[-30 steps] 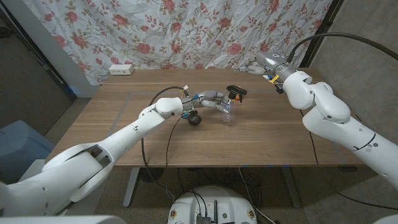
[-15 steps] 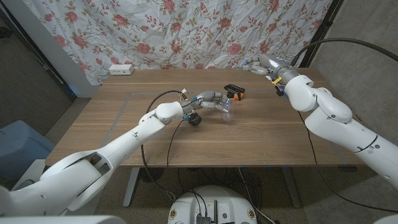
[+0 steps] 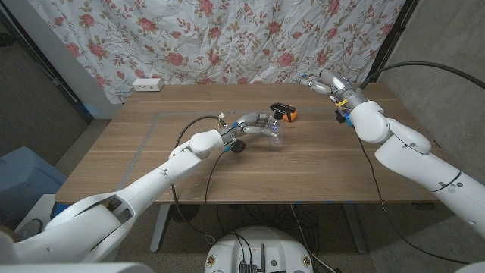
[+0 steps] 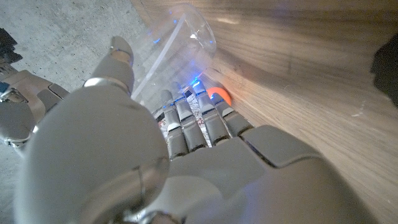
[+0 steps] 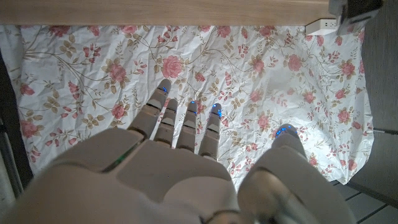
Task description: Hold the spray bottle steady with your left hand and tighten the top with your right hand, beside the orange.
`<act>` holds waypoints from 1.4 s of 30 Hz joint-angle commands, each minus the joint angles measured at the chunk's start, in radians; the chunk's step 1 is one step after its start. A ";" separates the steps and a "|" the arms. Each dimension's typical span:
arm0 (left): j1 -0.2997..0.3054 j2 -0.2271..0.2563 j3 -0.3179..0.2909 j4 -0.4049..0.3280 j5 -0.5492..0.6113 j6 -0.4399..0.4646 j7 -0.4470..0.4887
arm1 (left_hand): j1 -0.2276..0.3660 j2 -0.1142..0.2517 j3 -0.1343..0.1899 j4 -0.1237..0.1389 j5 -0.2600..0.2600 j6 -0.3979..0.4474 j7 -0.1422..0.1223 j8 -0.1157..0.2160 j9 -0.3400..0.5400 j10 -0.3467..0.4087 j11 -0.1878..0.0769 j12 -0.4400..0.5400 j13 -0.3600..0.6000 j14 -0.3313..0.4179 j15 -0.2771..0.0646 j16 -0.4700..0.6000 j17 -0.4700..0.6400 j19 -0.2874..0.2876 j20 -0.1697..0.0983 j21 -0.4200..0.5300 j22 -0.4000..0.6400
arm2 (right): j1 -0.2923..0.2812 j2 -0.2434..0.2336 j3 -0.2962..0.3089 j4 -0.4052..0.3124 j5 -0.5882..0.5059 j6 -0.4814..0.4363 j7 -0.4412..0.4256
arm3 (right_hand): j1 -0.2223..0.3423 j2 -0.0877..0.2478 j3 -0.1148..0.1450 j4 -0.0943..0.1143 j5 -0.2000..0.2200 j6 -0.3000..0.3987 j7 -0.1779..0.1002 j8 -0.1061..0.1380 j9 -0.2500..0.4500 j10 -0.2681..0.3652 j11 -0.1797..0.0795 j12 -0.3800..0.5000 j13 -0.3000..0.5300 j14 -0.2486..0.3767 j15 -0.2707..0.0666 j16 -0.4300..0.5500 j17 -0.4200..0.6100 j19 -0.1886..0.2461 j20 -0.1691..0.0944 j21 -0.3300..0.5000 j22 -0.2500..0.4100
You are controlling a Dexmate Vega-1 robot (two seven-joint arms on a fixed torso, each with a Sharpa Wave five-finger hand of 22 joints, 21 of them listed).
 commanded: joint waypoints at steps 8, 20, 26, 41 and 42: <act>0.035 -0.001 -0.011 -0.002 -0.003 -0.007 0.044 | -0.059 0.079 -0.005 0.003 0.003 0.039 -0.053 0.225 0.003 -0.006 -0.027 -0.002 -0.009 -0.025 -0.160 -0.010 -0.002 -0.034 -0.004 -0.007 0.002 | -0.045 0.041 0.029 0.094 0.212 0.137 -0.133 | -0.016 0.005 -0.004 0.005 0.001 -0.015 0.004 -0.002 0.002 -0.014 -0.002 -0.002 0.001 -0.015 0.000 -0.009 0.001 -0.015 0.002 -0.002 0.001; 0.048 -0.015 -0.011 0.010 -0.006 -0.012 0.067 | -0.057 0.076 -0.007 0.003 0.003 0.039 -0.059 0.216 0.002 -0.013 -0.031 -0.002 -0.018 -0.037 -0.163 -0.016 -0.009 -0.067 0.003 -0.009 0.002 | -0.051 0.114 0.032 0.205 0.347 0.272 -0.180 | -0.032 0.017 -0.006 0.009 0.001 -0.030 0.015 0.001 0.001 -0.044 0.001 -0.008 0.000 -0.037 -0.014 -0.020 -0.001 -0.042 -0.010 -0.005 0.000; 0.053 -0.020 -0.010 0.015 -0.004 -0.014 0.078 | -0.055 0.075 -0.009 0.003 0.003 0.039 -0.069 0.209 0.000 -0.017 -0.034 -0.001 -0.024 -0.047 -0.163 -0.020 -0.013 -0.074 0.004 -0.005 0.002 | -0.048 0.131 0.027 0.242 0.396 0.314 -0.181 | -0.034 0.024 -0.005 0.006 0.001 -0.066 0.020 -0.005 -0.001 -0.063 0.007 -0.009 -0.001 -0.047 -0.028 -0.028 -0.006 -0.054 -0.028 -0.004 -0.001; 0.050 -0.024 -0.004 0.027 0.001 -0.009 0.080 | -0.049 0.068 -0.013 0.001 0.002 0.047 -0.077 0.197 -0.003 -0.027 -0.038 -0.001 -0.039 -0.062 -0.162 -0.026 -0.021 -0.104 0.009 -0.005 0.001 | -0.037 0.148 0.005 0.303 0.443 0.371 -0.193 | -0.041 0.034 -0.004 0.007 0.001 -0.067 0.027 0.001 -0.001 -0.056 0.008 -0.002 -0.002 -0.048 -0.042 -0.030 -0.009 -0.058 -0.036 -0.002 -0.002; 0.050 -0.024 -0.004 0.027 0.000 -0.008 0.079 | -0.049 0.067 -0.013 0.001 0.002 0.047 -0.077 0.196 -0.003 -0.028 -0.039 -0.001 -0.039 -0.063 -0.162 -0.026 -0.022 -0.105 0.009 -0.005 0.001 | -0.036 0.151 0.004 0.305 0.444 0.369 -0.198 | -0.041 0.034 -0.004 0.007 0.001 -0.067 0.028 0.001 -0.001 -0.056 0.008 -0.002 -0.002 -0.047 -0.042 -0.030 -0.009 -0.057 -0.036 -0.002 -0.002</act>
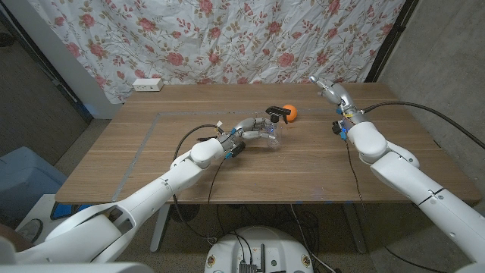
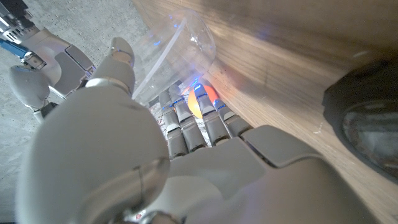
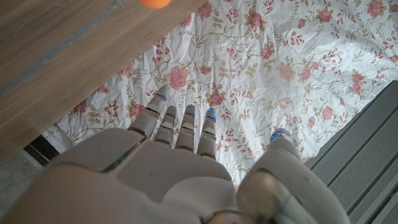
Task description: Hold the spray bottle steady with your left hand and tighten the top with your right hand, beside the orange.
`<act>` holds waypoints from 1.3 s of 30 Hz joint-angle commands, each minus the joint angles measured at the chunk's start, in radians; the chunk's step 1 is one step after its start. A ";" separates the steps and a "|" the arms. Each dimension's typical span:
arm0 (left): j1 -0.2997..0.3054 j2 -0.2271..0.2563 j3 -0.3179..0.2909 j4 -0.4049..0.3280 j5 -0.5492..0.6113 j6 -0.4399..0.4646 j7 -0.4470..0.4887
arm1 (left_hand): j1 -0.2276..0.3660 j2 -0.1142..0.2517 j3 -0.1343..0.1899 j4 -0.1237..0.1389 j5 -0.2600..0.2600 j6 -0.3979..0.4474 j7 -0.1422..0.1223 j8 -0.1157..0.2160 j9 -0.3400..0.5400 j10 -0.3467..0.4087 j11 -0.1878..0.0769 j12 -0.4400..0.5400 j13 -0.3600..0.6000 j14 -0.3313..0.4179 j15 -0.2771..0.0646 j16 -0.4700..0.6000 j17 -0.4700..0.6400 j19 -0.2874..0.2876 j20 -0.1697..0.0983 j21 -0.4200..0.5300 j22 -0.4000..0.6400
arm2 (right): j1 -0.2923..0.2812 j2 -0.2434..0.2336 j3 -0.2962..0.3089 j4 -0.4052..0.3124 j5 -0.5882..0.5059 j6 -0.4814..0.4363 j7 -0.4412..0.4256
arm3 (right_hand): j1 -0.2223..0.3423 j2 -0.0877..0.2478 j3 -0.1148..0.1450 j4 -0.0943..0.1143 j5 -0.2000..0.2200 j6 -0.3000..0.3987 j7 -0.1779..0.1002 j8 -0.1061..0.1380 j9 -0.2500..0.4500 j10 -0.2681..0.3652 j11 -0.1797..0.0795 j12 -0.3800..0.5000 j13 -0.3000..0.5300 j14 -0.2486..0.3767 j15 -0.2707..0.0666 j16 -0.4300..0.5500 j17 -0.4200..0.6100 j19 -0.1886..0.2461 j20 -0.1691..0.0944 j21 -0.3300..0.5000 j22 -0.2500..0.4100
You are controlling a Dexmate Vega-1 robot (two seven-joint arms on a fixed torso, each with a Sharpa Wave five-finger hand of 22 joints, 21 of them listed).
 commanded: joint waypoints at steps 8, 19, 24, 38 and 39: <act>0.001 0.000 0.007 0.008 -0.002 0.016 -0.006 | -0.044 0.062 -0.005 -0.002 0.004 0.060 -0.051 0.186 0.000 -0.016 -0.020 -0.002 -0.006 -0.014 -0.165 -0.008 -0.003 -0.010 0.001 0.007 0.003 | 0.010 0.030 -0.026 0.073 0.068 0.076 -0.031 | -0.002 0.022 0.006 -0.003 0.001 0.025 0.004 0.014 0.003 0.006 -0.001 0.009 0.002 0.013 -0.013 0.002 -0.003 0.006 -0.005 0.004 0.003; 0.006 0.010 0.008 -0.001 -0.009 0.032 -0.016 | -0.047 0.051 -0.011 0.002 0.003 0.056 -0.048 0.165 -0.003 -0.053 -0.019 -0.011 -0.021 -0.048 -0.155 -0.020 -0.010 -0.012 0.008 0.011 0.003 | 0.012 0.032 -0.035 0.086 0.073 0.081 -0.042 | -0.003 0.028 0.008 -0.006 0.000 0.052 0.000 0.023 0.003 0.012 -0.002 0.013 0.001 0.020 -0.015 0.002 -0.006 0.007 -0.006 0.005 0.002; 0.005 0.013 0.008 -0.003 -0.011 0.037 -0.021 | -0.047 0.047 -0.012 0.002 0.004 0.047 -0.050 0.150 -0.004 -0.068 -0.019 -0.012 -0.030 -0.062 -0.151 -0.023 -0.014 -0.013 0.011 0.012 0.003 | 0.014 0.036 -0.039 0.091 0.075 0.082 -0.048 | 0.000 0.032 0.010 -0.008 0.001 0.058 -0.001 0.024 0.002 0.015 -0.003 0.014 0.001 0.020 -0.017 0.002 -0.007 0.007 -0.007 0.006 0.002; -0.002 0.021 0.012 -0.005 -0.005 0.047 -0.027 | -0.045 0.040 -0.014 0.004 0.005 0.023 -0.047 0.093 -0.007 -0.141 -0.013 -0.019 -0.066 -0.123 -0.120 -0.032 -0.023 -0.016 0.022 0.014 0.004 | 0.022 0.045 -0.047 0.113 0.081 0.099 -0.052 | 0.002 0.038 0.013 -0.013 0.000 0.076 -0.001 0.028 0.003 0.020 -0.004 0.015 0.001 0.025 -0.016 0.002 -0.011 0.010 -0.005 0.007 0.002; -0.002 0.020 0.011 -0.005 -0.007 0.048 -0.028 | -0.045 0.040 -0.014 0.004 0.005 0.023 -0.047 0.092 -0.007 -0.142 -0.014 -0.019 -0.066 -0.123 -0.120 -0.031 -0.023 -0.016 0.023 0.014 0.004 | 0.022 0.045 -0.047 0.113 0.082 0.097 -0.053 | 0.002 0.038 0.013 -0.013 0.000 0.078 -0.001 0.028 0.003 0.020 -0.004 0.015 0.001 0.026 -0.016 0.002 -0.011 0.010 -0.005 0.007 0.002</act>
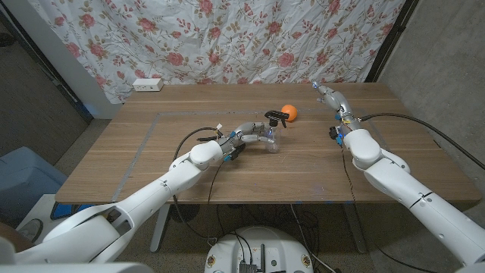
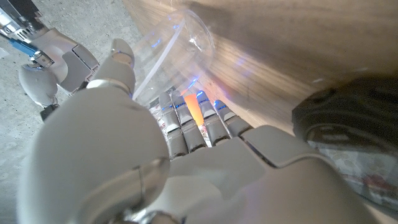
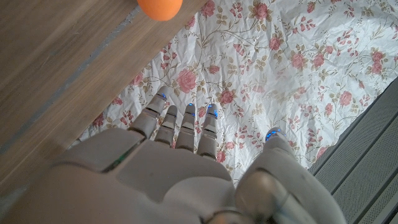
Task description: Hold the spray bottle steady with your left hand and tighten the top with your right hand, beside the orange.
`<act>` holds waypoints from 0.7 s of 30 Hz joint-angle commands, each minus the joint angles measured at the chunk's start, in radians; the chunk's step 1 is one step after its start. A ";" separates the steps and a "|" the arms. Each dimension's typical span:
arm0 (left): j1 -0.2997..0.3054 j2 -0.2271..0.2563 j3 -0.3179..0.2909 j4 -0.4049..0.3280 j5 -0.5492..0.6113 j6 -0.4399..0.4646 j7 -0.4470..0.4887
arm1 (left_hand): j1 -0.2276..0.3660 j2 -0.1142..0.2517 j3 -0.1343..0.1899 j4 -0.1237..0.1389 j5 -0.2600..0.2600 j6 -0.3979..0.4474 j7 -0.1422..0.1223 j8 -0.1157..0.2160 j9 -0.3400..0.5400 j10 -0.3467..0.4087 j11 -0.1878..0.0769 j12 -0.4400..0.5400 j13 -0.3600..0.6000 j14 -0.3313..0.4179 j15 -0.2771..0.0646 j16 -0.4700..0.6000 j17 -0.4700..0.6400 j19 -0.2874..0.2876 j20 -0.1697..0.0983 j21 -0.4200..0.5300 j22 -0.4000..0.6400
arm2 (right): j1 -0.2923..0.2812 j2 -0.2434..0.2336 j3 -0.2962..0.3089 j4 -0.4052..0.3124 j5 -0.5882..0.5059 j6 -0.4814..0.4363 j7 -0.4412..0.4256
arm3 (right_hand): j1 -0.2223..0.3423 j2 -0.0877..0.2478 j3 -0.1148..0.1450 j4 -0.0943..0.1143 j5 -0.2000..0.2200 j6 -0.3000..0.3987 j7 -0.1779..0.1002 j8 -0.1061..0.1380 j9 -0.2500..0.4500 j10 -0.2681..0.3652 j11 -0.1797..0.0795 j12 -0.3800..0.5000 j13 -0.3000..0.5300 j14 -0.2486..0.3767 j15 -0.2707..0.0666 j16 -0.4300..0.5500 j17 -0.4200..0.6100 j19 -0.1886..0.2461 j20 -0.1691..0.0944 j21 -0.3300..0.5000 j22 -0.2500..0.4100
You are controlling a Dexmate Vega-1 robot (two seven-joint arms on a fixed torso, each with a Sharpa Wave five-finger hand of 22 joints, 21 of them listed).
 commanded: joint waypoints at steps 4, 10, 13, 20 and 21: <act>-0.008 0.008 0.004 -0.003 0.004 0.009 -0.009 | -0.036 0.029 0.001 0.002 0.004 0.033 -0.041 0.087 0.002 -0.021 -0.012 -0.001 -0.008 -0.012 -0.125 -0.002 -0.001 0.002 0.007 0.010 0.003 | 0.003 0.010 -0.005 0.016 0.011 0.010 -0.010 | -0.001 0.004 0.004 -0.005 -0.001 0.020 0.003 0.010 0.002 0.007 0.002 0.004 0.001 0.011 0.002 0.002 0.002 0.007 -0.001 0.008 0.002; -0.009 0.014 0.005 -0.009 0.010 0.015 -0.008 | -0.034 0.029 0.001 0.002 0.005 0.039 -0.053 0.080 0.002 -0.026 -0.014 0.001 -0.015 -0.023 -0.123 -0.003 -0.002 0.002 0.007 0.010 0.004 | -0.003 0.016 -0.002 0.016 0.014 0.012 -0.024 | -0.001 0.006 0.005 -0.007 -0.001 0.029 0.002 0.011 0.002 0.008 0.000 0.004 0.001 0.009 0.000 0.001 0.001 0.008 -0.001 0.008 0.002; -0.008 0.016 0.005 -0.012 0.012 0.016 -0.008 | -0.033 0.029 0.002 0.002 0.005 0.038 -0.054 0.076 0.002 -0.028 -0.015 0.002 -0.019 -0.029 -0.126 -0.004 -0.003 0.000 0.008 0.009 0.004 | -0.004 0.015 -0.002 0.019 0.014 0.017 -0.024 | -0.001 0.007 0.005 -0.007 -0.002 0.031 0.003 0.011 0.002 0.009 0.000 0.004 0.001 0.008 -0.001 0.001 0.001 0.008 0.000 0.008 0.002; -0.011 0.023 0.008 -0.017 0.018 0.019 -0.014 | -0.028 0.028 0.003 0.000 0.006 0.040 -0.059 0.066 0.002 -0.037 -0.015 0.002 -0.028 -0.043 -0.123 -0.005 -0.004 -0.001 0.009 0.009 0.003 | -0.007 0.016 -0.001 0.021 0.015 0.026 -0.026 | -0.001 0.009 0.006 -0.009 -0.002 0.036 0.000 0.011 0.003 0.010 -0.001 0.004 0.001 0.010 -0.002 0.001 0.000 0.007 0.000 0.007 0.002; -0.011 0.025 0.008 -0.019 0.020 0.020 -0.015 | -0.026 0.027 0.004 -0.001 0.006 0.039 -0.061 0.061 0.002 -0.044 -0.015 0.001 -0.032 -0.048 -0.121 -0.005 -0.005 -0.002 0.010 0.009 0.003 | -0.007 0.016 -0.001 0.023 0.014 0.029 -0.025 | 0.000 0.009 0.007 -0.010 -0.002 0.037 0.001 0.011 0.003 0.010 -0.001 0.004 0.001 0.010 -0.002 0.001 0.000 0.007 0.000 0.007 0.002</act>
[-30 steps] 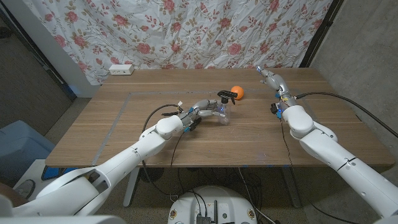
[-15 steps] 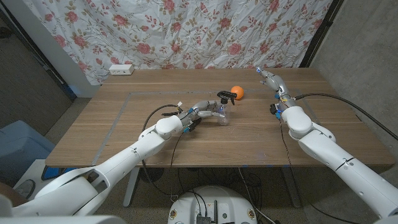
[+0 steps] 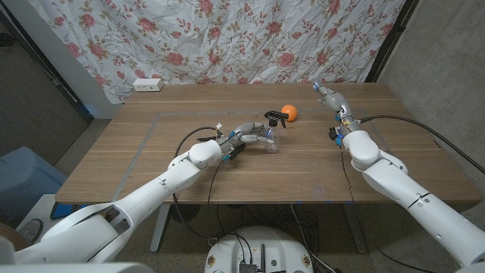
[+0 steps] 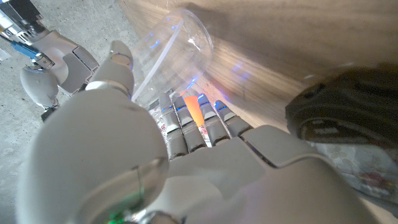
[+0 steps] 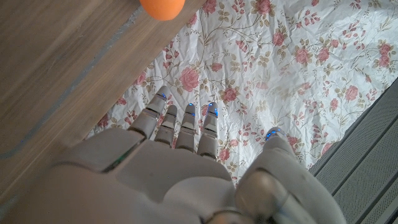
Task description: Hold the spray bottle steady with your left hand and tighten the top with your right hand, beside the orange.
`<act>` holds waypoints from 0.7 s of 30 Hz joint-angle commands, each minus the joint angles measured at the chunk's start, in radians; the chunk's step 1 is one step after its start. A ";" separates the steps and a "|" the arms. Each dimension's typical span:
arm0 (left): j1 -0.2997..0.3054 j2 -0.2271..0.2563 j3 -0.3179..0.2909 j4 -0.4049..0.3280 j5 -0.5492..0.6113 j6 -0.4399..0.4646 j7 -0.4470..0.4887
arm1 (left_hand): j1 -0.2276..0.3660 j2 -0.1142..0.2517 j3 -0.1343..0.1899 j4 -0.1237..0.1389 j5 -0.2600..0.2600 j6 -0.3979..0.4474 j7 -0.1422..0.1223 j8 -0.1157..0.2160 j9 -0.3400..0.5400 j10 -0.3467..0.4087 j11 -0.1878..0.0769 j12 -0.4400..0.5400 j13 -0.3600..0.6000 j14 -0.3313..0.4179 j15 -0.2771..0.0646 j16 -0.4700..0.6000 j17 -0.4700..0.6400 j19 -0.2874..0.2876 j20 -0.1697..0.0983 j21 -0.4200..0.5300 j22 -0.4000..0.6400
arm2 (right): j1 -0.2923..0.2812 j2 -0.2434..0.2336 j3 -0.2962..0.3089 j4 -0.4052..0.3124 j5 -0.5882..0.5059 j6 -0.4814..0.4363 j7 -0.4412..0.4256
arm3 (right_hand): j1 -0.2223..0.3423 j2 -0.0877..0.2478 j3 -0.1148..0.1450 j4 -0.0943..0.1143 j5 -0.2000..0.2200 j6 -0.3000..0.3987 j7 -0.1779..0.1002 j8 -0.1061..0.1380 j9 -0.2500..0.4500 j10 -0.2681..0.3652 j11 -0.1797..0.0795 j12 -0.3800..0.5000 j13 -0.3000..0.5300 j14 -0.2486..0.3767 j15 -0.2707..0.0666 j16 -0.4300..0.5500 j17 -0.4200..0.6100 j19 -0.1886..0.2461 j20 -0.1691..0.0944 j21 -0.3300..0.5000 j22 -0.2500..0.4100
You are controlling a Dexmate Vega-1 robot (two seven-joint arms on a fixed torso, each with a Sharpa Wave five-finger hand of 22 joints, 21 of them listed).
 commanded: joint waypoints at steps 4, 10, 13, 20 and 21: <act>-0.005 0.018 0.005 -0.017 0.012 0.010 -0.015 | -0.005 0.024 0.007 0.000 0.007 0.046 -0.063 0.047 0.007 -0.051 -0.010 -0.003 -0.016 -0.030 -0.113 -0.003 -0.002 0.003 0.004 0.010 0.002 | -0.006 0.008 0.003 0.007 0.005 0.015 -0.010 | 0.000 0.010 0.003 -0.007 -0.002 0.015 -0.001 0.004 0.003 0.010 -0.001 0.004 0.001 0.007 -0.004 0.001 0.000 0.008 0.000 0.003 0.002; -0.003 0.032 0.006 -0.039 0.019 0.026 -0.019 | 0.001 0.019 0.007 0.001 0.008 0.029 -0.068 0.015 0.007 -0.097 -0.009 -0.006 -0.040 -0.064 -0.102 -0.004 -0.003 0.001 0.004 0.010 0.002 | -0.006 0.011 0.002 0.015 0.005 0.028 -0.010 | 0.000 0.011 0.003 -0.009 -0.003 0.019 -0.001 0.004 0.003 0.011 -0.001 0.004 0.001 0.007 -0.004 0.001 -0.001 0.008 0.000 0.004 0.002; -0.001 0.037 0.007 -0.046 0.020 0.031 -0.022 | 0.002 0.018 0.007 0.001 0.008 0.028 -0.069 0.008 0.008 -0.107 -0.009 -0.006 -0.047 -0.072 -0.101 -0.004 -0.004 -0.001 0.004 0.009 0.002 | -0.009 0.012 0.003 0.014 0.005 0.028 -0.012 | 0.000 0.012 0.004 -0.010 -0.003 0.022 -0.002 0.004 0.003 0.013 -0.001 0.005 0.001 0.007 -0.004 0.001 -0.001 0.008 0.000 0.003 0.002; 0.005 0.048 0.008 -0.067 0.026 0.045 -0.022 | 0.004 0.017 0.007 0.002 0.009 0.019 -0.073 -0.010 0.007 -0.123 0.001 -0.004 -0.061 -0.082 -0.097 -0.002 -0.004 -0.002 0.004 0.009 0.002 | -0.021 0.010 0.008 0.006 0.007 0.027 -0.018 | -0.001 0.014 0.004 -0.011 -0.004 0.026 -0.002 0.004 0.003 0.013 -0.002 0.005 0.001 0.008 -0.005 0.001 -0.002 0.009 0.000 0.004 0.002; 0.005 0.050 0.009 -0.070 0.027 0.047 -0.024 | 0.005 0.016 0.008 0.002 0.009 0.012 -0.075 -0.016 0.007 -0.127 0.000 -0.004 -0.064 -0.087 -0.096 -0.003 -0.005 -0.002 0.004 0.009 0.002 | -0.023 0.009 0.008 0.005 0.006 0.029 -0.018 | -0.001 0.014 0.004 -0.011 -0.004 0.027 -0.003 0.004 0.003 0.013 -0.002 0.005 0.001 0.009 -0.004 0.001 -0.002 0.009 0.000 0.004 0.002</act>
